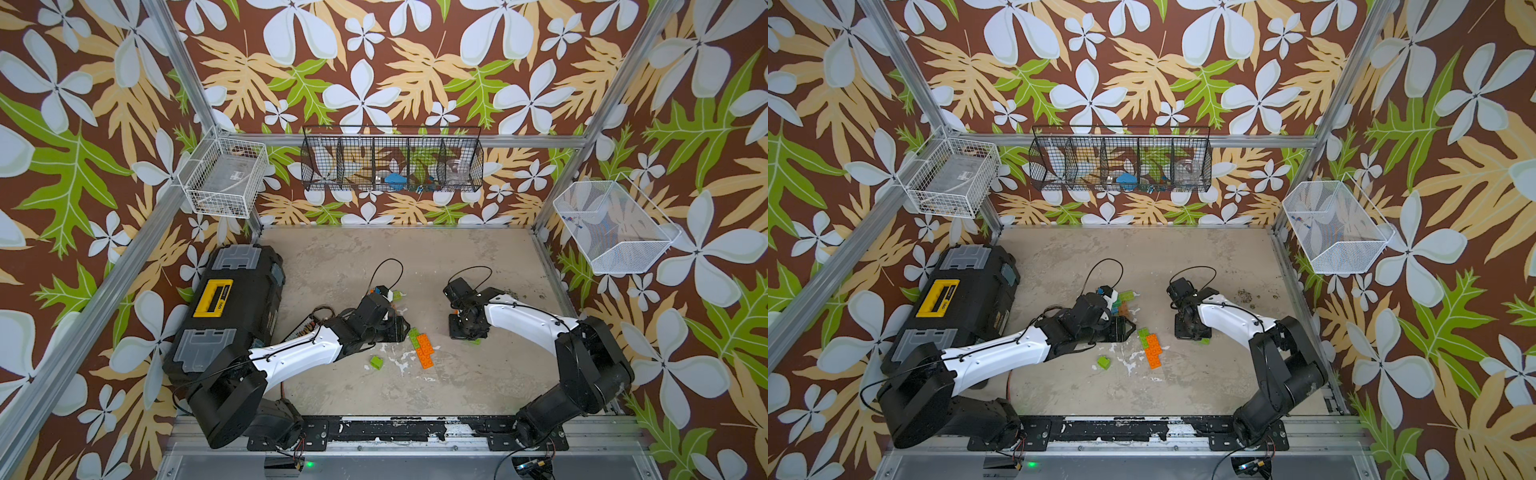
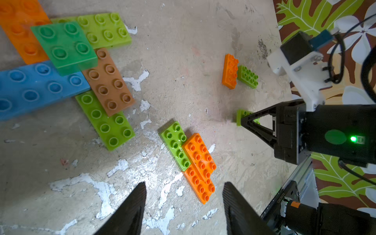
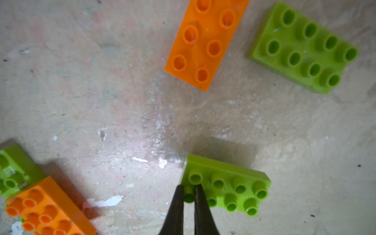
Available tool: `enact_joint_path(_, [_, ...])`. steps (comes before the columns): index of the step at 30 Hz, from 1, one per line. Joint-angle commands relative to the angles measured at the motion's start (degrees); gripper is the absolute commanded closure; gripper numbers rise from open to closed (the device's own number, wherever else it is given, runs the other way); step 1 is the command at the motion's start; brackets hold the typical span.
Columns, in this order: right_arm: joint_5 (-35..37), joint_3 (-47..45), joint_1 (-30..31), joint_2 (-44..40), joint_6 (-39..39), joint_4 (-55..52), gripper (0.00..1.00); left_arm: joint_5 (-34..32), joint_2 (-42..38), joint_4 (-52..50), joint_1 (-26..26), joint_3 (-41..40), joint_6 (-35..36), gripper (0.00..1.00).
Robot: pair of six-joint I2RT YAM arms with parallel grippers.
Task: Assemble a small pinwheel with lego
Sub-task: Pick up the lego brick from the center of the board, then assemble the lego brick with the lego brick.
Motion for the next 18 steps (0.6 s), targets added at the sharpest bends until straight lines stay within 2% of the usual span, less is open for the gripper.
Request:
enact_joint_path(1, [0.51, 1.5, 1.02, 0.29, -3.37, -1.4, 0.93, 1.3, -0.62, 2.28, 0.47, -0.83, -1.61, 0.37])
enact_joint_path(9, [-4.27, 7.73, 4.5, 2.63, -11.48, -0.85, 0.93, 5.51, -2.95, 6.94, 3.72, -5.37, -5.51, 0.37])
enact_joint_path(18, [-8.33, 15.92, 9.32, 8.75, -17.48, -1.8, 0.93, 11.95, -11.9, 14.61, 12.7, -16.67, -11.97, 0.36])
